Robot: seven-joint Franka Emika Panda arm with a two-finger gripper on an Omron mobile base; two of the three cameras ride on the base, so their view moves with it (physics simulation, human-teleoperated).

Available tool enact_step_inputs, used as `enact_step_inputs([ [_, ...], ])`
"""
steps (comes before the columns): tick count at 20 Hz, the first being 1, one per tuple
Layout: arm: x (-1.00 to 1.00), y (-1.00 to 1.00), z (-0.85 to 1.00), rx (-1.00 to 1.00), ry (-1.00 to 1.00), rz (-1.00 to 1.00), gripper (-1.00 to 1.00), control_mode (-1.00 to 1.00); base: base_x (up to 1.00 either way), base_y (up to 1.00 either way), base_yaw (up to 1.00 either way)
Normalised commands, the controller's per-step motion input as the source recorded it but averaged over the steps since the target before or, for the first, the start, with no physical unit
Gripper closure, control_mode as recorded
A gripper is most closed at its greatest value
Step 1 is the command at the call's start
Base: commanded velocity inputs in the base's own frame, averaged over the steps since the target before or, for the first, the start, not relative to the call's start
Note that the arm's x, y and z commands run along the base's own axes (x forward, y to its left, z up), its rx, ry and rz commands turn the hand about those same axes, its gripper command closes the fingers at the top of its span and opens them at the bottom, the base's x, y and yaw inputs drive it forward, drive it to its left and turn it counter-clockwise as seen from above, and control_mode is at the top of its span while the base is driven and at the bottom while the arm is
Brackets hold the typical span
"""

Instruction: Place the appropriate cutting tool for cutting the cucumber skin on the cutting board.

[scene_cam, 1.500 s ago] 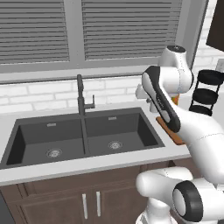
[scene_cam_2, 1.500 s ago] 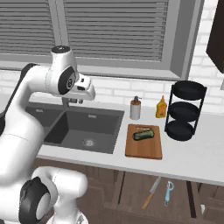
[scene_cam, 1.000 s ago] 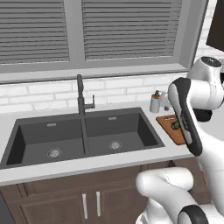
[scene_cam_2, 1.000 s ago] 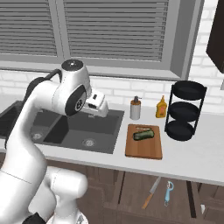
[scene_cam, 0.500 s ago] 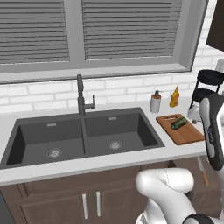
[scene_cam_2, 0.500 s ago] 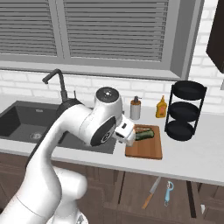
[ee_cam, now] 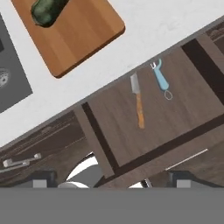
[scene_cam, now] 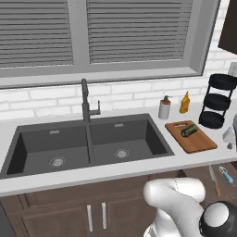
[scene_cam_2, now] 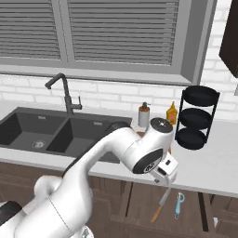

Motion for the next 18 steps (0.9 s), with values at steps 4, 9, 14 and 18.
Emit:
enact_step_inputs([
  [4,0.03,-1.0,-0.52,0.02,0.13,0.05,-1.0,-1.0,0.0,0.0,0.0],
  [9,0.0,-0.86,-0.53,0.01,0.07,0.11,-1.0,-1.0,0.0,0.0,0.0],
  [14,-0.03,-0.32,-0.75,0.0,0.04,0.1,-1.0,-1.0,0.0,0.0,0.0],
  [18,0.01,0.0,-0.78,0.0,0.1,0.1,-1.0,-1.0,0.0,0.0,0.0],
])
